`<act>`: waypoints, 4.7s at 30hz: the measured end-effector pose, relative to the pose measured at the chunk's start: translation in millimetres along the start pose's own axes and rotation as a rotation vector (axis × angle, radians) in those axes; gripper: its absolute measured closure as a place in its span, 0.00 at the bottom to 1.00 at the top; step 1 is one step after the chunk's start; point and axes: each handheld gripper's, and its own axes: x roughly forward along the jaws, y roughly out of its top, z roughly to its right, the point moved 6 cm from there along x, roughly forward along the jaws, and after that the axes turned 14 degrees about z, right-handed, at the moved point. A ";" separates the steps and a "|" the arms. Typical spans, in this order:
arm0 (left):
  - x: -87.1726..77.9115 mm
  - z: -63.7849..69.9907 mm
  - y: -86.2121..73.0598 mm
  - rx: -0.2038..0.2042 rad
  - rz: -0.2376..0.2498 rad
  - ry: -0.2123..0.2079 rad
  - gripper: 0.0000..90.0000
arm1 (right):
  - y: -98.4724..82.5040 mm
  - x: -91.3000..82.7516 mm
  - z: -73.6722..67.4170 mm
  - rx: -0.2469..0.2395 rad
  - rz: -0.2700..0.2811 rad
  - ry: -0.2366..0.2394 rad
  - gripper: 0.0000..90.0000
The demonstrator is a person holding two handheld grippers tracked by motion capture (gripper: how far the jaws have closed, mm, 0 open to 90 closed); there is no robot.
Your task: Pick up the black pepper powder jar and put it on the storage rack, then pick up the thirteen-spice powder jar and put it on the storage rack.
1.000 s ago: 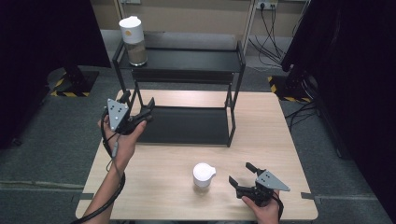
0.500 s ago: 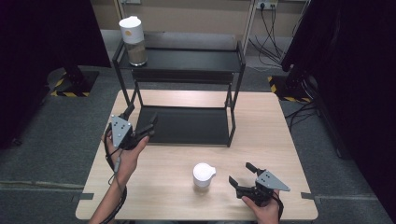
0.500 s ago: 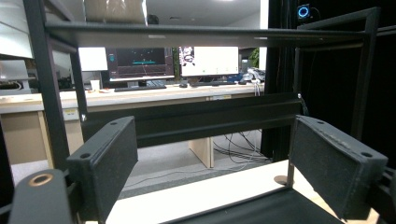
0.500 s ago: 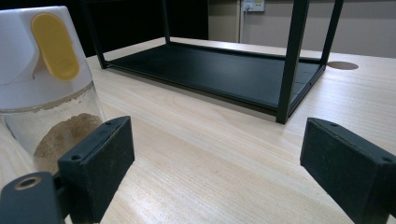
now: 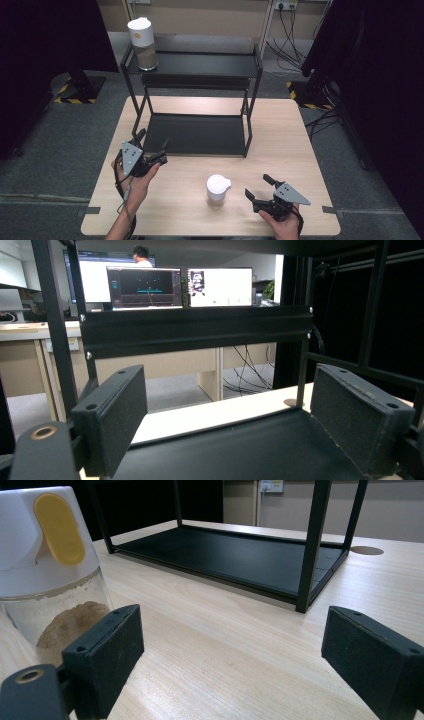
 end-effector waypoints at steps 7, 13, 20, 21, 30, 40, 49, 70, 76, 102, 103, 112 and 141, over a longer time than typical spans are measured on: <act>-14.7 2.9 -16.3 -0.011 -0.032 -0.005 0.16 | 0.1 0.2 -0.2 -0.002 -0.001 0.001 0.11; -22.2 1.6 -32.1 -0.030 -0.055 -0.006 0.16 | 0.0 0.0 0.0 -0.002 0.000 0.002 0.11; -28.3 0.8 -49.9 -0.058 -0.104 -0.004 0.16 | 0.1 0.2 0.3 0.001 -0.001 0.003 0.11; -29.0 1.1 -51.9 -0.062 -0.109 -0.001 0.16 | 0.1 0.1 0.2 0.000 -0.001 0.003 0.11; -34.3 -1.4 -66.8 -0.091 -0.148 0.007 0.16 | -0.1 0.0 0.8 0.003 0.001 0.002 0.11; -37.7 0.5 -69.9 -0.080 -0.140 0.004 0.15 | 0.5 0.9 1.0 0.004 -0.005 0.006 0.11; -36.8 0.5 -69.0 -0.073 -0.150 -0.003 0.15 | -0.8 0.5 3.2 0.005 0.009 0.013 0.10; -36.8 0.3 -69.1 -0.075 -0.150 -0.003 0.14 | 8.4 26.6 -19.0 -0.017 0.012 0.282 0.08; -36.7 0.0 -69.2 -0.082 -0.149 0.001 0.14 | 7.7 36.3 -28.0 -0.038 0.011 0.309 0.10; -36.8 0.6 -69.1 -0.072 -0.150 -0.005 0.14 | 4.2 72.1 -37.5 -0.075 -0.040 0.413 0.34; -36.9 0.5 -69.1 -0.072 -0.150 -0.005 0.14 | 4.6 71.9 -38.0 -0.075 -0.041 0.410 0.34; -37.1 0.9 -69.2 -0.069 -0.148 -0.005 0.14 | 10.1 66.3 -41.7 -0.068 -0.018 0.360 0.34; -38.1 2.1 -70.0 -0.065 -0.138 -0.005 0.14 | 69.8 69.4 -24.9 -0.093 0.170 0.133 0.34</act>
